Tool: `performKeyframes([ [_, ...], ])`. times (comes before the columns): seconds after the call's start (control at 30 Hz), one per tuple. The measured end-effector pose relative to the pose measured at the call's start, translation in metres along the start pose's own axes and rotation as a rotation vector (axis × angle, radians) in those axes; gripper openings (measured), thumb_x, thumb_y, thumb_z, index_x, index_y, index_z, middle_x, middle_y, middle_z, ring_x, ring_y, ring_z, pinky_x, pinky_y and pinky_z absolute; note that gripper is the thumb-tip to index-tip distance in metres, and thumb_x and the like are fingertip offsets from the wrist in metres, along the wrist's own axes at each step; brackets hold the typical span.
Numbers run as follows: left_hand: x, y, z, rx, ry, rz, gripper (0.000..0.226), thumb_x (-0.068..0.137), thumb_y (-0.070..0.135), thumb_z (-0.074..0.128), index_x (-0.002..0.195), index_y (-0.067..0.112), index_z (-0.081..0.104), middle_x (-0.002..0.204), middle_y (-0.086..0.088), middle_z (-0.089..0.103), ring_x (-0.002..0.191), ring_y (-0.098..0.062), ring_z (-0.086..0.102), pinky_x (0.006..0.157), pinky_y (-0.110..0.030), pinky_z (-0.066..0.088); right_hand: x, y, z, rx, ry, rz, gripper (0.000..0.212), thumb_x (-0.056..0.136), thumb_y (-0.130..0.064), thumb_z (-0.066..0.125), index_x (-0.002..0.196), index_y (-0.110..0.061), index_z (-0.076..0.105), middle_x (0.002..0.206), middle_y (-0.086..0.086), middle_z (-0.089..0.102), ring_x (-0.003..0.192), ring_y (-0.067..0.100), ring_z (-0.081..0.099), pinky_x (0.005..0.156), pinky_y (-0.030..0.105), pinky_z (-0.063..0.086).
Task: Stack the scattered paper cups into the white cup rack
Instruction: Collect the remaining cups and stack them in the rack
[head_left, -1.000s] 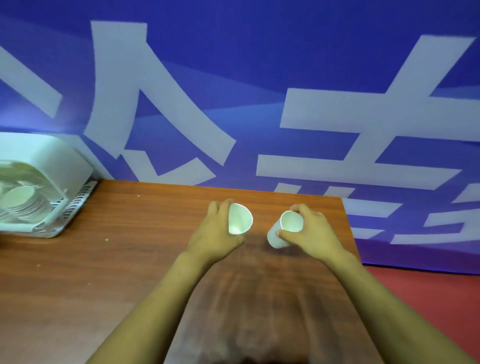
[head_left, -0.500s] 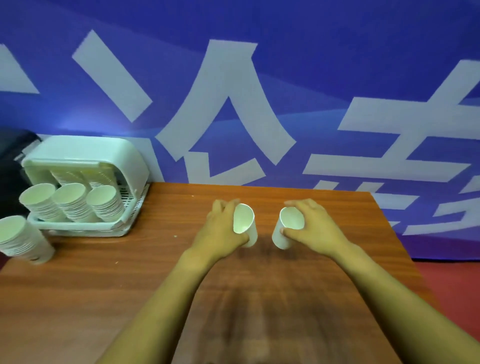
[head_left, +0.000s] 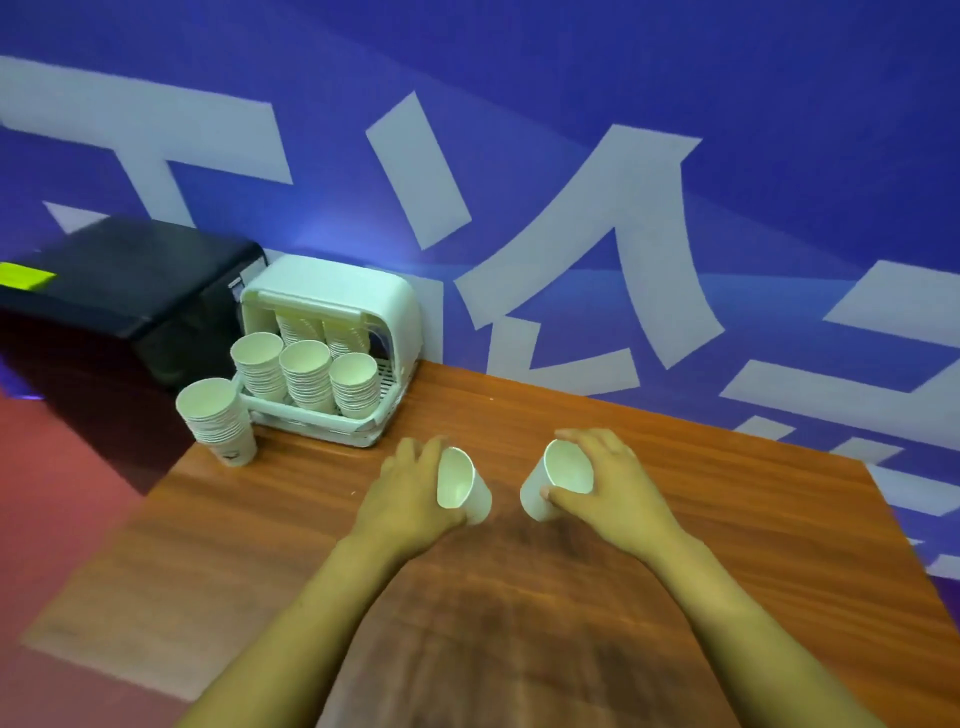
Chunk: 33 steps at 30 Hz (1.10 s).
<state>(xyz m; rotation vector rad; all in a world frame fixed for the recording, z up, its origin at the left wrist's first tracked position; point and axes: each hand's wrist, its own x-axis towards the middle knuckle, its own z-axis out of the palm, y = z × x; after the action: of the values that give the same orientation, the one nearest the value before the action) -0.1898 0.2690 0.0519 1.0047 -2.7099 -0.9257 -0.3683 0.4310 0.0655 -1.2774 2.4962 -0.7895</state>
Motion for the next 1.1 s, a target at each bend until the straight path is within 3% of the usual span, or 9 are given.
performKeyframes([
  [0.23,0.006,-0.026,-0.026,0.104,0.063,0.005,0.073,0.069,0.038,0.074,0.135,0.026,0.042,0.129,-0.001,0.040,0.120,-0.026,0.043,0.099,-0.037,0.042,0.000,0.005,0.030,0.064,-0.025,0.065,0.066,0.071,-0.034,0.078,0.131,-0.031,0.050,0.130,-0.010,0.047,0.121,0.016,0.045,0.101,0.029,0.038],
  [0.43,0.041,-0.049,-0.042,0.079,0.093,0.067,0.079,0.073,0.035,0.071,0.143,0.028,0.036,0.133,-0.003,0.040,0.123,-0.026,0.040,0.103,-0.033,0.036,0.017,-0.008,0.029,0.024,-0.012,0.113,0.064,0.071,-0.035,0.078,0.129,-0.030,0.051,0.128,-0.011,0.049,0.120,0.015,0.046,0.100,0.028,0.038],
  [0.57,0.078,-0.080,-0.077,0.131,0.185,0.180,0.073,0.078,0.035,0.067,0.144,0.024,0.037,0.135,-0.007,0.042,0.121,-0.029,0.041,0.099,-0.038,0.039,0.042,-0.037,0.040,0.054,0.123,0.173,0.062,0.071,-0.031,0.079,0.127,-0.030,0.053,0.127,-0.010,0.050,0.118,0.016,0.048,0.100,0.034,0.041],
  [0.77,0.138,-0.150,-0.131,0.092,0.352,0.315,0.066,0.078,0.043,0.072,0.135,0.023,0.047,0.126,-0.002,0.051,0.115,-0.024,0.046,0.094,-0.035,0.040,0.079,-0.107,0.101,0.111,0.145,0.241,0.063,0.069,-0.034,0.078,0.127,-0.032,0.052,0.125,-0.012,0.050,0.117,0.014,0.048,0.100,0.035,0.042],
  [0.97,0.170,-0.181,-0.131,0.099,0.279,0.395,0.063,0.081,0.048,0.067,0.135,0.023,0.047,0.125,0.000,0.051,0.115,-0.024,0.046,0.096,-0.036,0.041,0.084,-0.131,0.126,0.104,0.167,0.331,0.067,0.064,-0.048,0.069,0.127,-0.033,0.052,0.125,-0.014,0.049,0.117,0.013,0.047,0.100,0.035,0.041],
  [1.1,0.180,-0.185,-0.124,0.095,0.222,0.393,0.065,0.079,0.040,0.071,0.136,0.020,0.046,0.130,-0.004,0.050,0.118,-0.027,0.046,0.098,-0.037,0.039,0.091,-0.129,0.125,0.057,0.140,0.346,0.065,0.069,-0.042,0.075,0.128,-0.029,0.052,0.127,-0.011,0.049,0.118,0.016,0.048,0.100,0.035,0.041],
])
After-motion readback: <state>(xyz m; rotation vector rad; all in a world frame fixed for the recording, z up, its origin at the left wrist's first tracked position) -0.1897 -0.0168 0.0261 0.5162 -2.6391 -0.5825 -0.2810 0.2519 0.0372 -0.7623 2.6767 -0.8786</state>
